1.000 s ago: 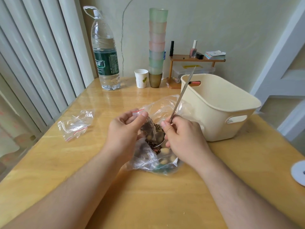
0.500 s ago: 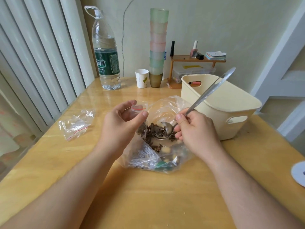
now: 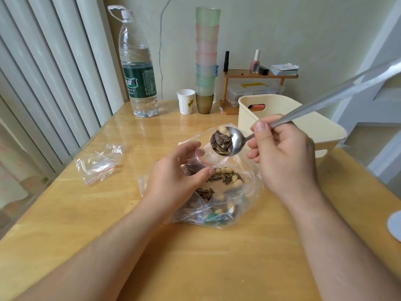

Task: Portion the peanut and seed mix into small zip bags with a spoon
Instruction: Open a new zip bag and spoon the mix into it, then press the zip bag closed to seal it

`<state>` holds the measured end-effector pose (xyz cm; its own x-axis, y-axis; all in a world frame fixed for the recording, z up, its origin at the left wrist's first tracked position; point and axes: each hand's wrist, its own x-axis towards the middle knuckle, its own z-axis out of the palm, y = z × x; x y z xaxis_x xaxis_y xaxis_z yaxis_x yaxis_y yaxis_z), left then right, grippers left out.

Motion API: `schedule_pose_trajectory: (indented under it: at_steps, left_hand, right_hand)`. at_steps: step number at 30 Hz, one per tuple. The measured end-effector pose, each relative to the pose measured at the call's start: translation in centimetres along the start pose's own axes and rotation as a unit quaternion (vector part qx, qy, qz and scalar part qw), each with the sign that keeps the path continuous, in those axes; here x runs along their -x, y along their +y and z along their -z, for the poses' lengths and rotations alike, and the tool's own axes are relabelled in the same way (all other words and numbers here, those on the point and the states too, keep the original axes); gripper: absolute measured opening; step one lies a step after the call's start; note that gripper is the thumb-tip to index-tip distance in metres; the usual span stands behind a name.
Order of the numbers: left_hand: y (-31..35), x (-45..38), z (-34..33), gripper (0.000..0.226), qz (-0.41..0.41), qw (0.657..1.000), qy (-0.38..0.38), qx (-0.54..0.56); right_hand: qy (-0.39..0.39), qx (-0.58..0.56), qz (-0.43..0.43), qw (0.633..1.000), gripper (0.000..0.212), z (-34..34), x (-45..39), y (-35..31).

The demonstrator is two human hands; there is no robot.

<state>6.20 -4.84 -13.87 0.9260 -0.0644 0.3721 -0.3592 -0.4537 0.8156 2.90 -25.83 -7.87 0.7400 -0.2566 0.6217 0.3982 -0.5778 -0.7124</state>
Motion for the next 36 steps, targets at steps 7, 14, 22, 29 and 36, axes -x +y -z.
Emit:
schedule_pose_trajectory:
  at_steps: [7, 14, 22, 29, 36]
  left_hand:
    - [0.2, 0.1, -0.2, 0.069, -0.001, 1.0, 0.001, -0.018]
    - [0.1, 0.2, -0.3, 0.067, 0.007, 1.0, 0.004, -0.006]
    - [0.1, -0.1, -0.1, 0.062, 0.031, 0.998, 0.015, 0.05]
    - [1.4, -0.7, 1.0, 0.065, 0.097, 0.934, 0.076, 0.336]
    - [1.5, -1.2, 1.3, 0.061, 0.152, 0.882, 0.054, 0.443]
  right_hand:
    - [-0.025, 0.065, 0.127, 0.989, 0.026, -1.2, 1.1, -0.4]
    - [-0.015, 0.06, 0.14, 0.988, 0.024, -1.6, 1.2, -0.1]
    - [0.023, 0.057, 0.127, 0.99, 0.027, -1.4, 0.8, 0.6]
    - [-0.171, 0.1, 0.083, 0.977, 0.024, -0.9, 0.8, 0.5]
    - [-0.345, 0.117, 0.062, 0.929, 0.039, -2.7, 1.0, 3.2]
